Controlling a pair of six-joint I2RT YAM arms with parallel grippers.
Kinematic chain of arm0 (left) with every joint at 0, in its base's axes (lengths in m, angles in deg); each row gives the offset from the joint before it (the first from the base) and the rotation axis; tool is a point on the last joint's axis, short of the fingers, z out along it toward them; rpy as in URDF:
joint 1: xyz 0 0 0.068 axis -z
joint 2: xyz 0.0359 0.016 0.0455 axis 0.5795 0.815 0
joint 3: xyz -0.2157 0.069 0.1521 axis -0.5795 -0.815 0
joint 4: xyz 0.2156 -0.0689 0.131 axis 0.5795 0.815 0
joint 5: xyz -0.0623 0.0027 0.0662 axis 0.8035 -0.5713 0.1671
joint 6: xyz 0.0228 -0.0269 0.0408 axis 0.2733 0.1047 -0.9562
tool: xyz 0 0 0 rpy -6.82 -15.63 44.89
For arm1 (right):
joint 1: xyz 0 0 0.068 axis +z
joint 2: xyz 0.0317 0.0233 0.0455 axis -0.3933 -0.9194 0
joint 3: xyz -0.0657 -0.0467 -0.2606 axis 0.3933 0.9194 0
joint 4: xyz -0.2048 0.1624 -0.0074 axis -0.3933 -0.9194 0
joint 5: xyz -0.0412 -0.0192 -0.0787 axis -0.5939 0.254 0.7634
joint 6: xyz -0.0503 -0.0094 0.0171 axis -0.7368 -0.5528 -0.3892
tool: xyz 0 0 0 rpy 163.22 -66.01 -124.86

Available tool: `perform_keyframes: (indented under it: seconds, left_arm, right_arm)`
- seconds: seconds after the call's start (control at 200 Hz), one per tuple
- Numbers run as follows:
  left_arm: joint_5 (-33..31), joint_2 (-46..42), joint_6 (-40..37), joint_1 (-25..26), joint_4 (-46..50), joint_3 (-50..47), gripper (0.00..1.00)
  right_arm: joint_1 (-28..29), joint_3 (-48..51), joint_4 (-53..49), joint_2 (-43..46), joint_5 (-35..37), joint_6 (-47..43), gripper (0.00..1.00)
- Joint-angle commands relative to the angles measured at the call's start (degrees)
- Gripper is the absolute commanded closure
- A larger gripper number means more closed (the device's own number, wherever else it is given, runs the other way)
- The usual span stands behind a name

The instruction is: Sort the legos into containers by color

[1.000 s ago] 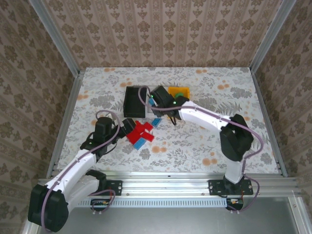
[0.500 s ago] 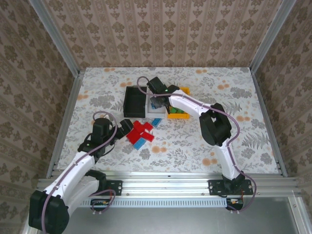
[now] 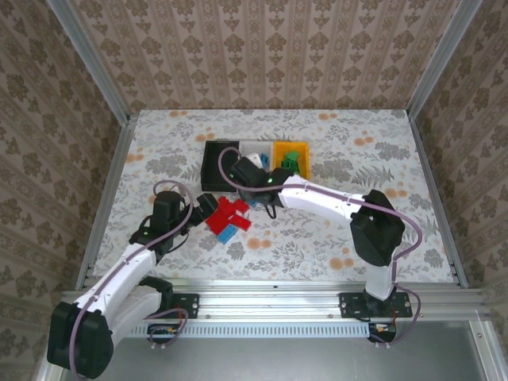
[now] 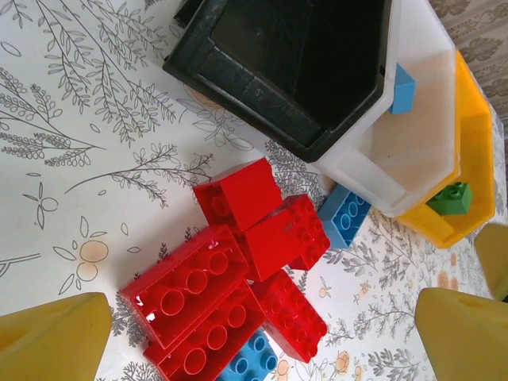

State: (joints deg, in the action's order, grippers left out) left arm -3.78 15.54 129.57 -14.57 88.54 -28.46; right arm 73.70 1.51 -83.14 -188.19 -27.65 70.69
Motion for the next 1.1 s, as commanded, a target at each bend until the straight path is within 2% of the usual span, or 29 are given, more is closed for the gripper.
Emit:
perform_keyframes:
  seconds: [0.0, 0.105, 0.28, 0.4, 0.795, 0.9, 0.98, 1.095]
  left_arm:
    - [1.41, 0.44, 0.57, -0.27, -1.51, -0.28, 0.0]
    - [0.81, -1.04, -0.11, -0.27, 0.25, 0.29, 0.0]
    - [-1.3, -5.16, -0.86, -0.5, 2.62, -0.21, 0.0]
    - [-1.55, -6.75, -0.95, -0.8, 3.18, -0.76, 0.0]
    - [-0.75, -7.08, -1.54, -1.58, 3.84, -0.7, 0.0]
    - [-0.76, -7.39, -1.17, -1.86, 3.61, -1.24, 0.0]
    - [-0.38, -7.41, -1.04, -2.04, 3.48, -1.38, 0.0]
    - [-0.48, -7.56, -1.1, -2.11, 3.54, -1.46, 0.0]
  right_arm:
    - [-0.97, 4.27, 3.22, 0.03, 3.45, 16.2, 0.3]
    - [-1.05, 6.01, 7.27, -1.62, 1.77, 21.3, 0.22]
    - [-2.0, 2.02, 4.75, -8.67, -1.99, 25.25, 0.21]
    - [-3.14, 2.25, 4.37, -10.15, -4.08, 27.61, 0.22]
    - [-2.91, 2.5, 9.8, -12.31, -5.41, 25.51, 0.22]
    - [-3.3, -0.04, 6.58, -14.12, -4.08, 26.4, 0.22]
    - [-3.51, -0.97, 4.64, -15.06, -2.57, 28.11, 0.24]
    - [-3.35, -0.64, 5.4, -15.73, -2.76, 29.14, 0.34]
